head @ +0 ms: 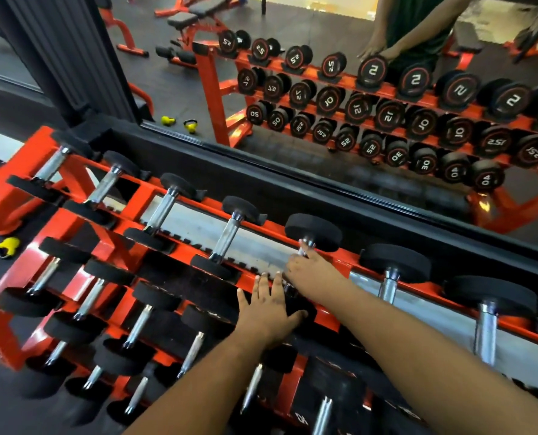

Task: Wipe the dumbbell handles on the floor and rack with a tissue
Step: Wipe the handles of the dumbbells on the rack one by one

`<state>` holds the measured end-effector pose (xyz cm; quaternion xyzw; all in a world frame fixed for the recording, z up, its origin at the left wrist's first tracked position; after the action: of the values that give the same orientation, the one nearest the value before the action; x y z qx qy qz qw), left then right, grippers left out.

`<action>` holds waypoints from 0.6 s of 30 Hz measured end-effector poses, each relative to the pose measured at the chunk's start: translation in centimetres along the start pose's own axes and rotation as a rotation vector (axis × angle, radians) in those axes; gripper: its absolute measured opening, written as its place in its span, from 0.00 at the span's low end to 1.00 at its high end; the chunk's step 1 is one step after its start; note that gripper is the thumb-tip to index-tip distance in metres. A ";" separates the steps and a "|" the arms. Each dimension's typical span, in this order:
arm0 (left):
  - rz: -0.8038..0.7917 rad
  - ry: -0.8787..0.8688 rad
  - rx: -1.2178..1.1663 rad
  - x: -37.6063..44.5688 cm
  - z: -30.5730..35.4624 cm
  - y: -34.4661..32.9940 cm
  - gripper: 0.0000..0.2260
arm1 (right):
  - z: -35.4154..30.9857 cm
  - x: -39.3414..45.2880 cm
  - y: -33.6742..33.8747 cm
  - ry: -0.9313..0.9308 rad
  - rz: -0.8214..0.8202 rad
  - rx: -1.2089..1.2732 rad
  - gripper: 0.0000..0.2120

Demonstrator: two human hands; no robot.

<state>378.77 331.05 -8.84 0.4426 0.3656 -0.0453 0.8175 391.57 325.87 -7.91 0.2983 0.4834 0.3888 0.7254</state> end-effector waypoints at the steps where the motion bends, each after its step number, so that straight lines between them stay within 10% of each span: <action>1: 0.006 -0.004 -0.016 0.1 0.0 -0.2 0.44 | -0.3 -0.8 -0.4 0.062 0.034 0.057 0.21; 6: 0.020 0.001 -0.013 0.1 0.0 -0.2 0.45 | 1.1 -4.0 -3.0 0.234 0.121 0.200 0.29; 12: -0.002 0.002 0.002 -0.2 0.2 0.3 0.45 | 1.8 -2.0 -4.7 -0.158 0.242 0.321 0.40; 18: 0.005 -0.002 -0.001 0.0 0.1 -0.1 0.45 | 0.5 -3.5 -5.1 0.102 0.200 0.334 0.33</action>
<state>378.77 330.96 -8.87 0.4430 0.3639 -0.0433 0.8182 392.64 320.18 -10.17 0.4409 0.5451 0.3879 0.5983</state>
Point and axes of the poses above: each hand's wrist, its own x-axis towards the middle knuckle, its own y-axis out of the back of the hand, z = x × y, the point moved 3 cm from there along x, towards the middle knuckle, and after that the axes turned 12 degrees about -z, right-handed, at the moved point
